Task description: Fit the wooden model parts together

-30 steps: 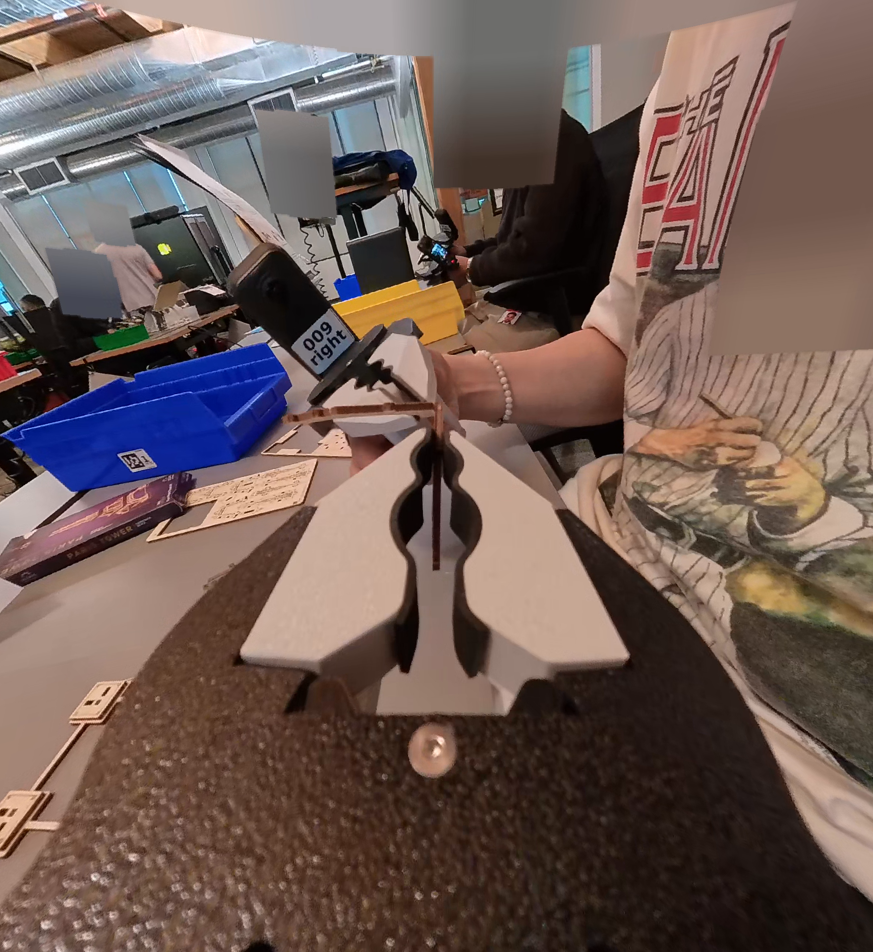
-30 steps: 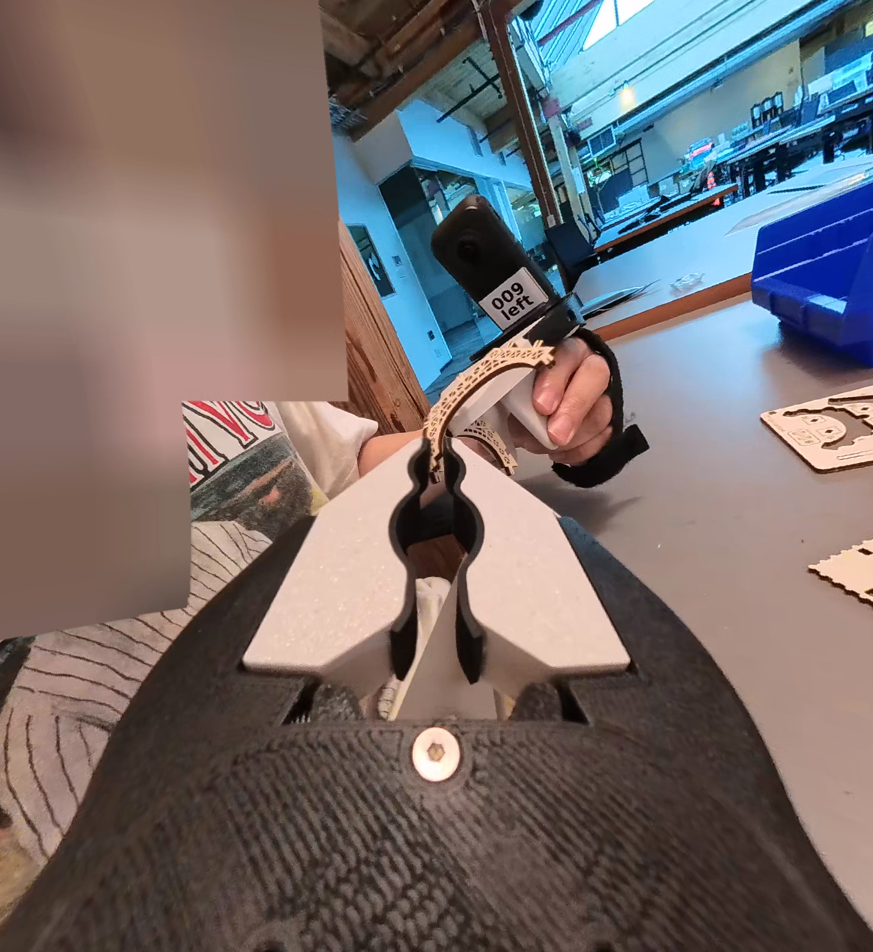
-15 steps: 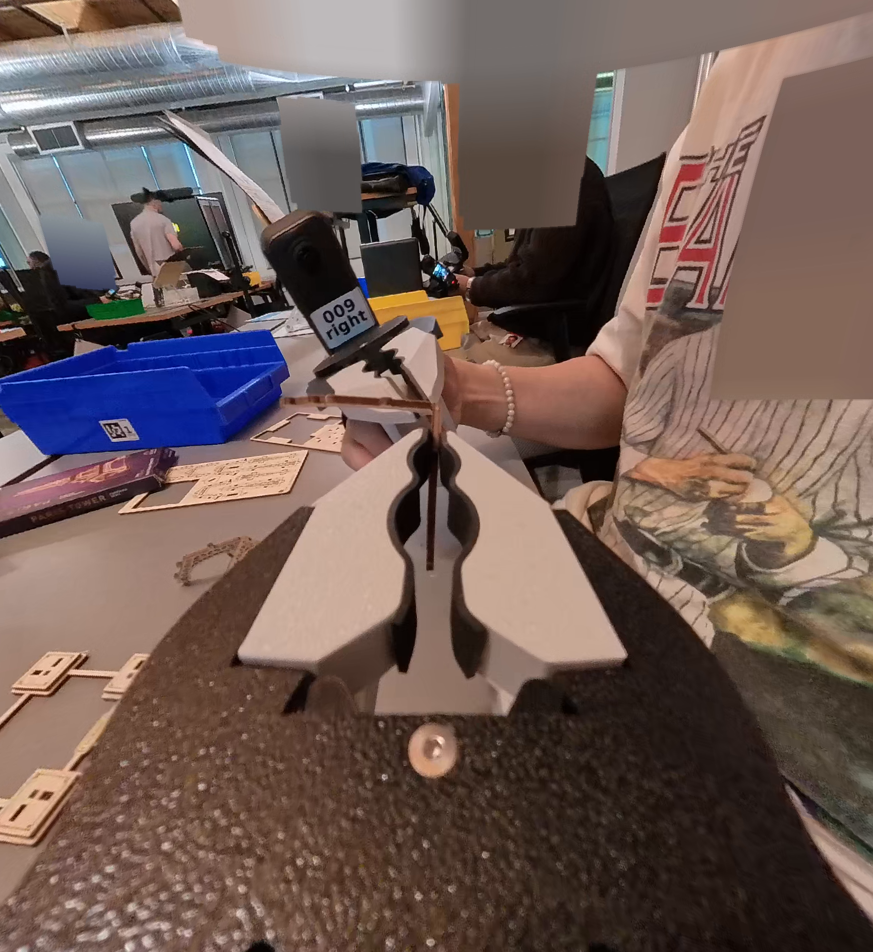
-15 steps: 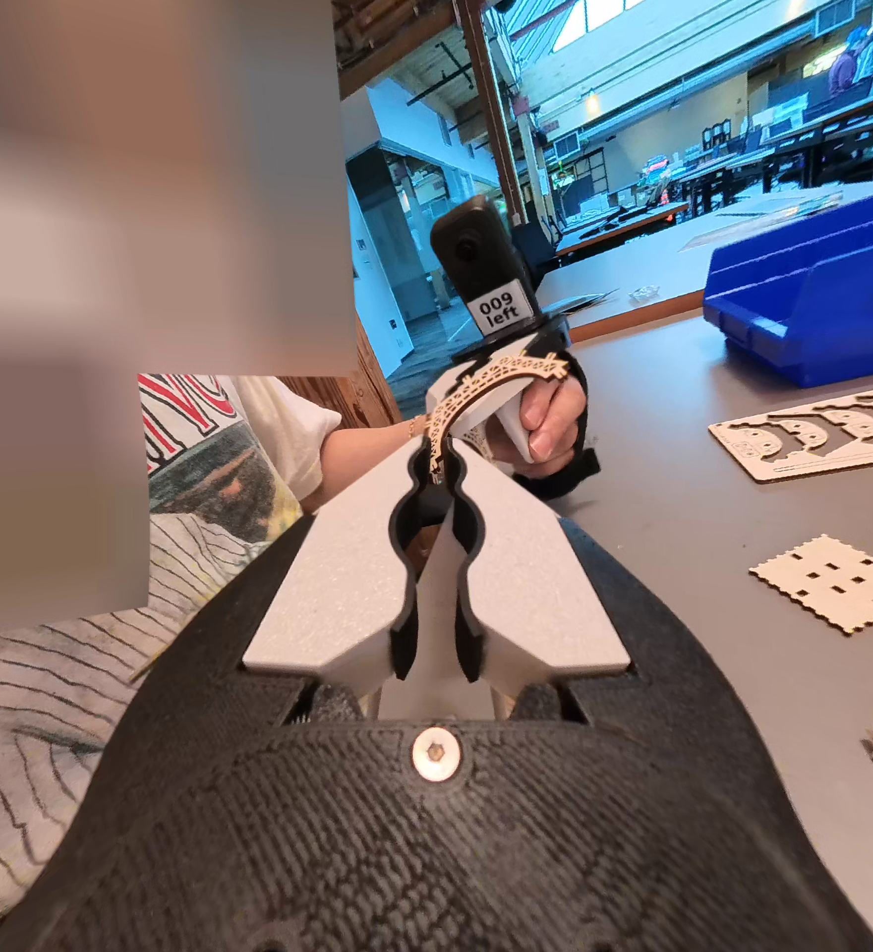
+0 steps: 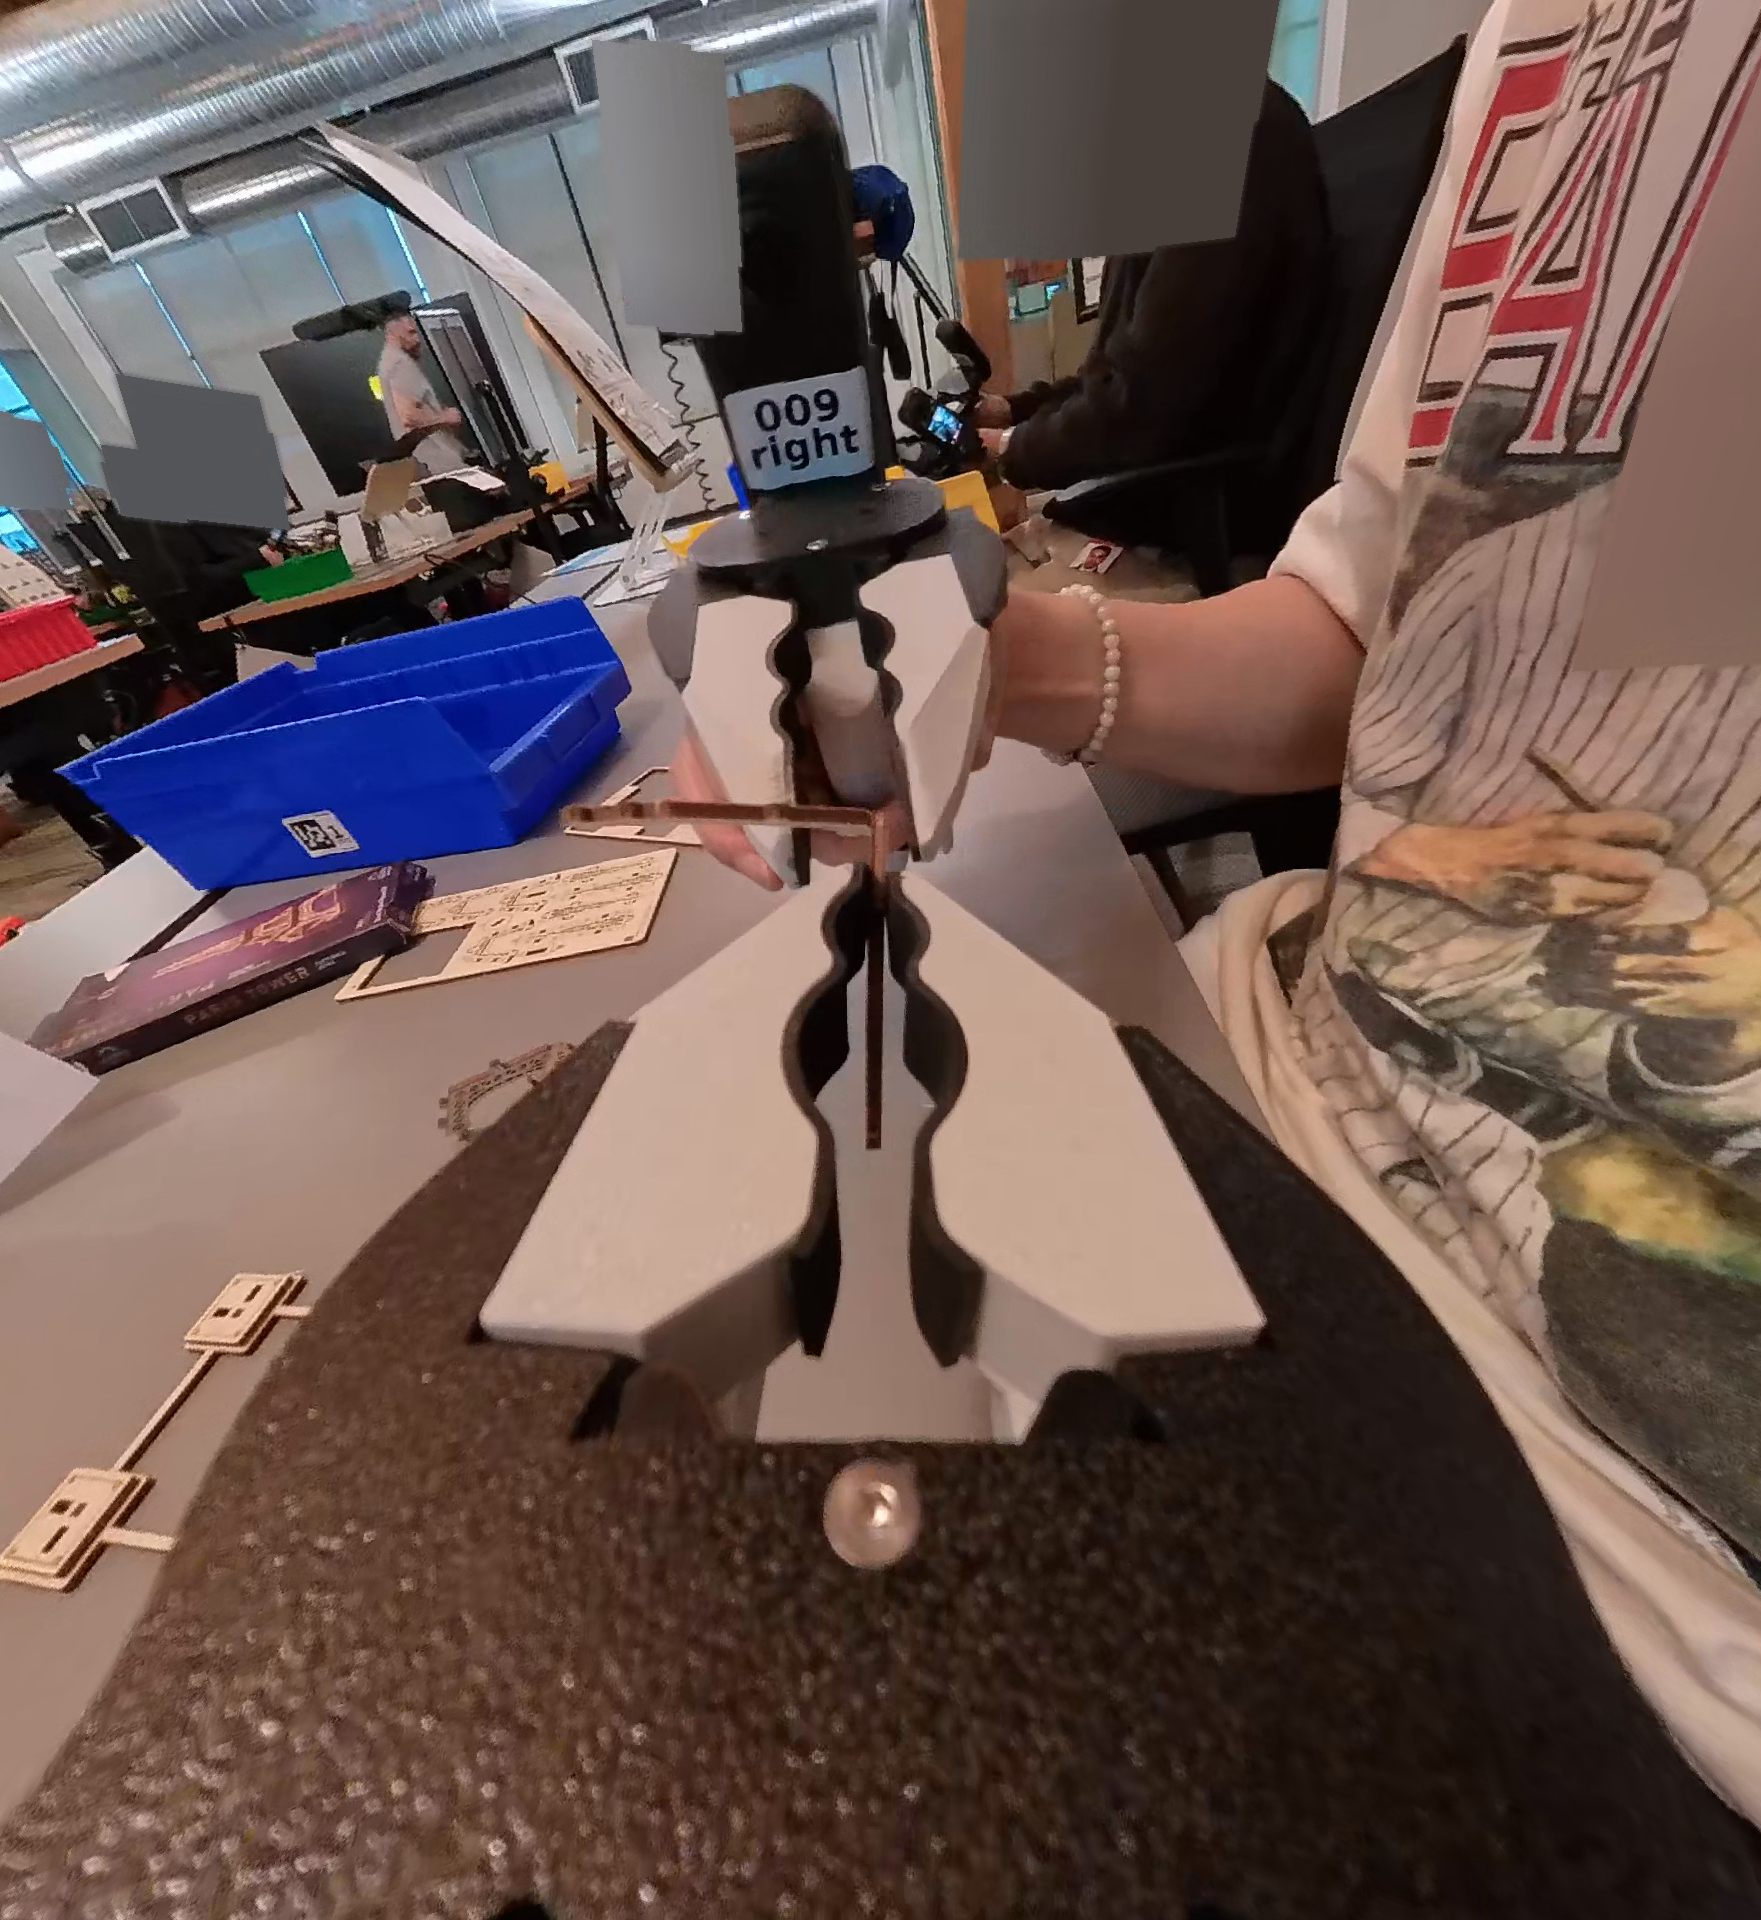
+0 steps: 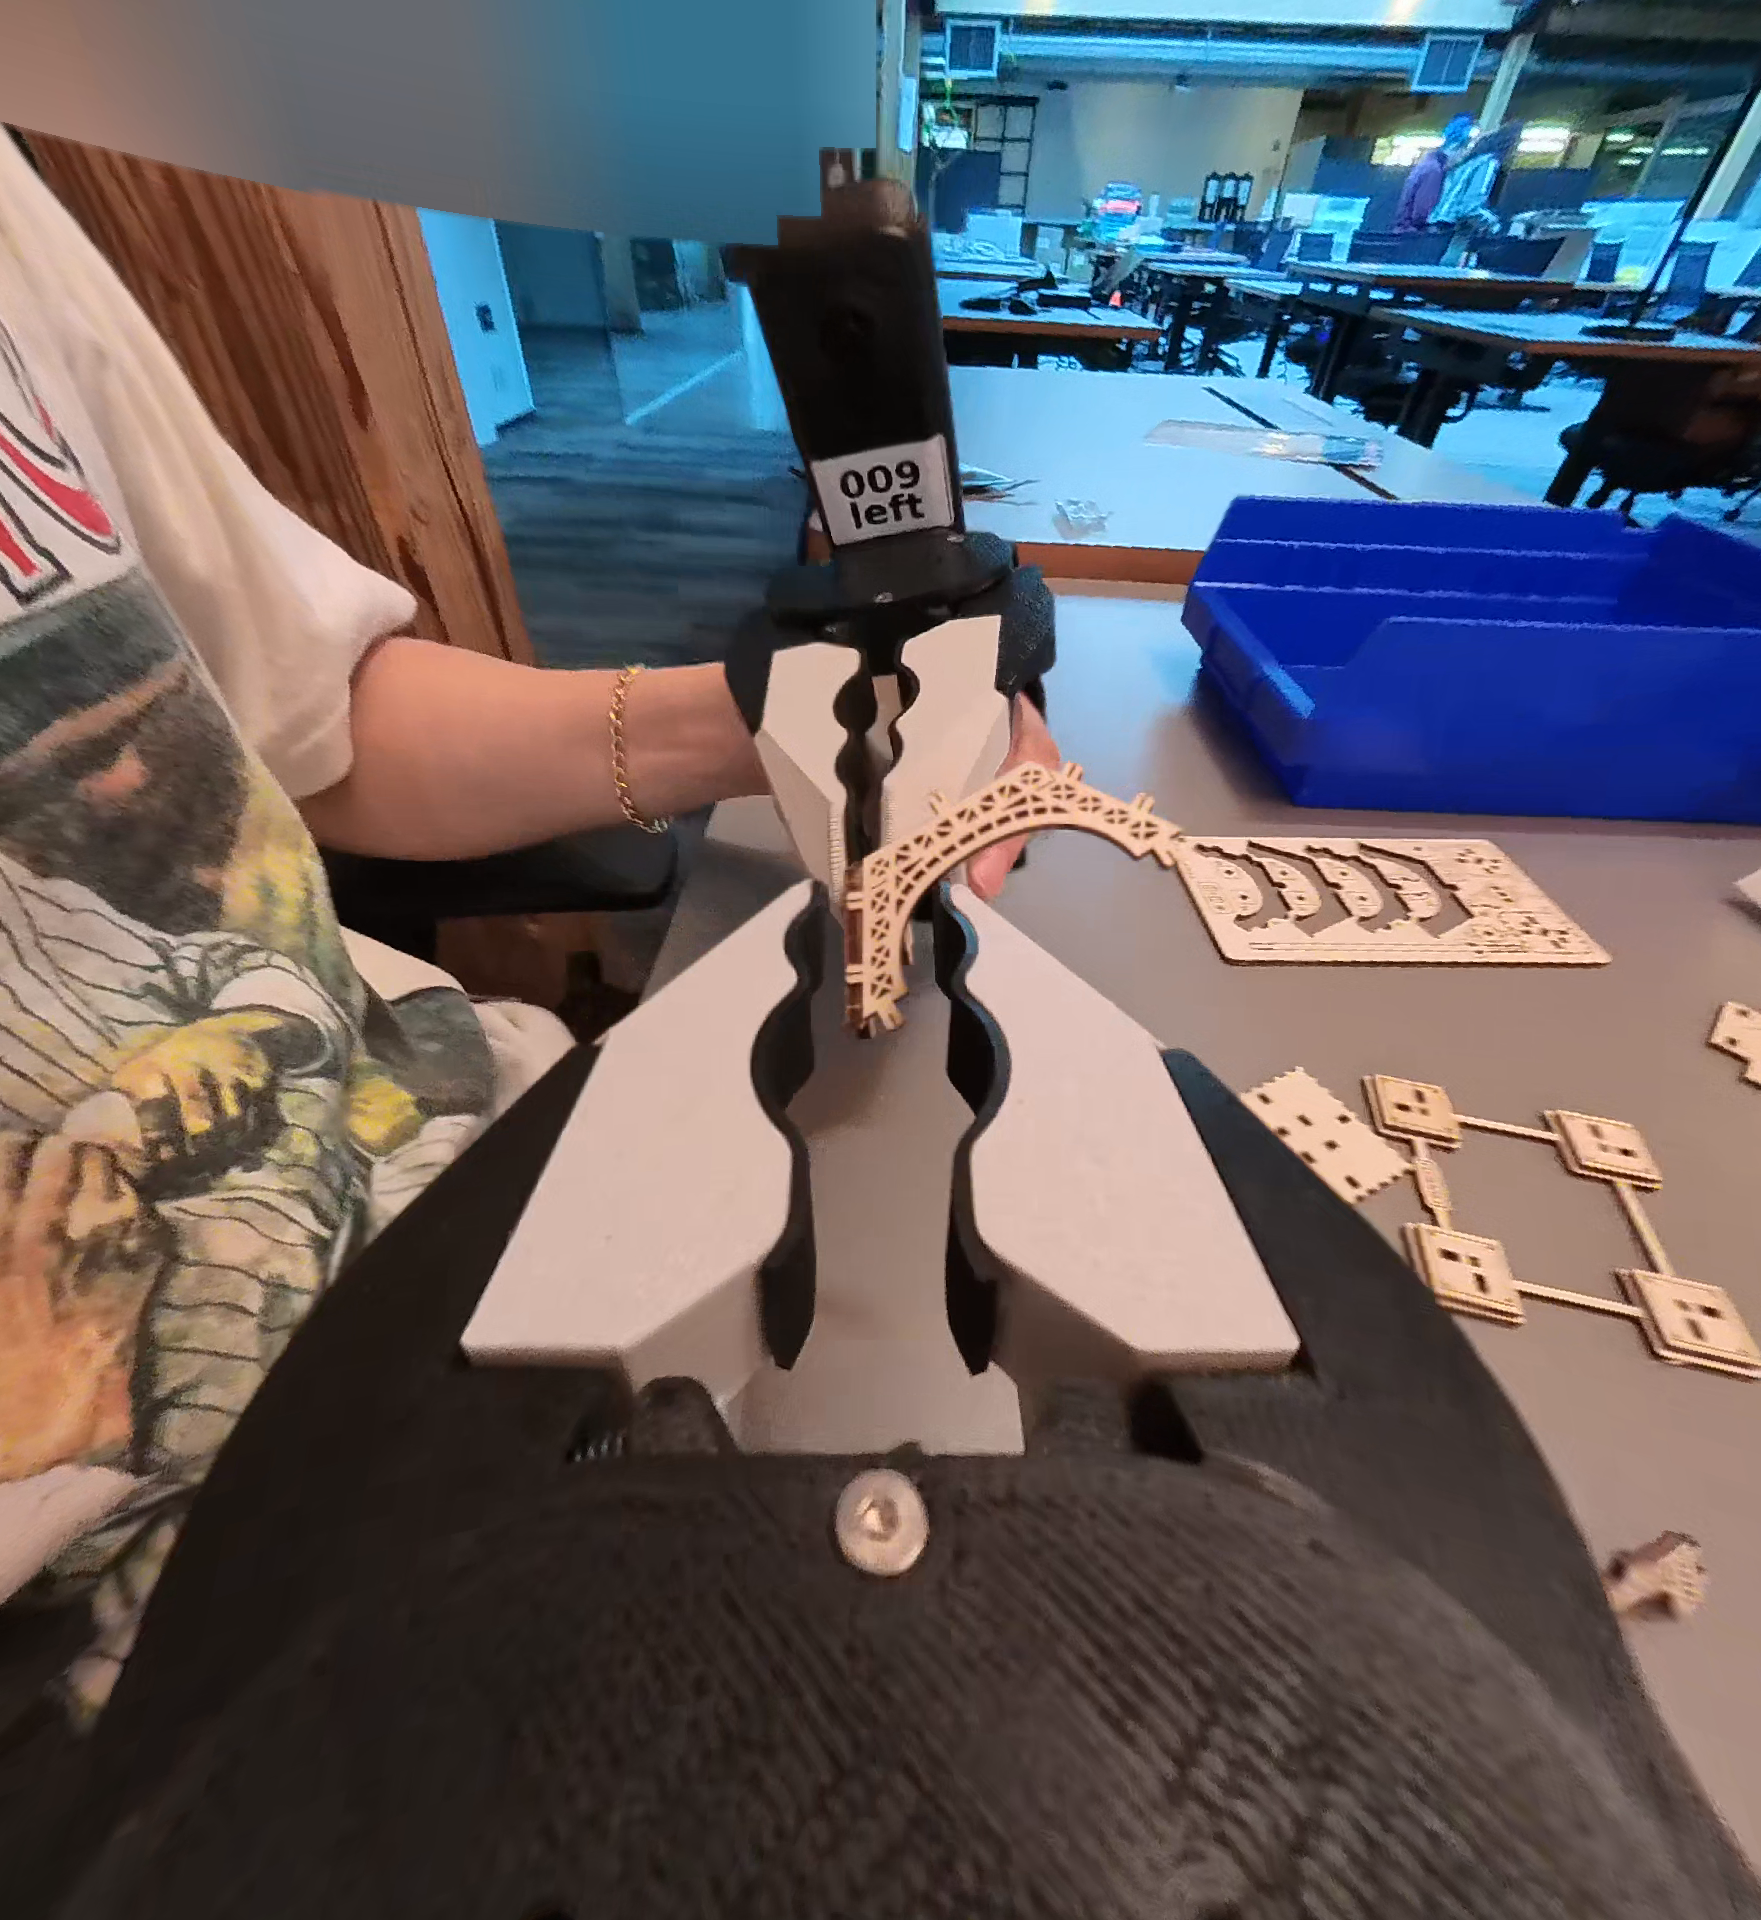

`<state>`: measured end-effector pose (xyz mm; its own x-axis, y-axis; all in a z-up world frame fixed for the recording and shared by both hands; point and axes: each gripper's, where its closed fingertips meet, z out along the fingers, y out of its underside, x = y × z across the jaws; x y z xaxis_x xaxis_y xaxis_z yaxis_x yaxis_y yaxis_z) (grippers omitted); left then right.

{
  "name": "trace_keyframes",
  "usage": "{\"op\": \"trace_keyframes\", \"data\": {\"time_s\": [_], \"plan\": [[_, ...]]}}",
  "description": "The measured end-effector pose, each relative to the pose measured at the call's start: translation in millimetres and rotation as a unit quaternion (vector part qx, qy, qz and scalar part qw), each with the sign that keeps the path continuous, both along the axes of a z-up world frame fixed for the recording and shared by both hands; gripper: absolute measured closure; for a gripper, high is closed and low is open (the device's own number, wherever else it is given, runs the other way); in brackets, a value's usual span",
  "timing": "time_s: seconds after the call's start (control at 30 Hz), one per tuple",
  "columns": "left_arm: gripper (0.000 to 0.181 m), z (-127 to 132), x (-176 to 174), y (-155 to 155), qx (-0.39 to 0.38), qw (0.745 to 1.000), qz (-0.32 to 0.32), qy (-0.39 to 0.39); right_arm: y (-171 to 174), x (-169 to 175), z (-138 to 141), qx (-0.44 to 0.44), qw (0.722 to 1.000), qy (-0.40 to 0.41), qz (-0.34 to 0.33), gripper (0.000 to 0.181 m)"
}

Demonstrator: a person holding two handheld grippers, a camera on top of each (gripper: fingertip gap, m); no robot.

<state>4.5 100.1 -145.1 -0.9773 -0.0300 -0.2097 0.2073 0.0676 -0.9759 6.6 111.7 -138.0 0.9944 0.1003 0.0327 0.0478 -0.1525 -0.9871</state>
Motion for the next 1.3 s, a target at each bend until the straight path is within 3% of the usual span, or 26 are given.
{"op": "trace_keyframes", "data": {"time_s": [0.33,0.6,0.9,1.3], "plan": [[0.181,-2,3,3,-0.006,1.0,0.013,0.025,2,4,-2,-0.027,0.996,-0.084,-0.03,0.17],[0.181,-8,5,4,0.009,0.999,0.022,0.029,3,6,-9,-0.036,0.996,-0.073,-0.031,0.17],[0.181,5,7,5,-0.037,0.998,0.013,0.039,-2,8,4,-0.006,0.994,-0.096,-0.042,0.172],[0.181,1,10,8,-0.044,0.997,0.022,0.062,1,10,-2,-0.033,0.991,-0.121,-0.051,0.173]]}}
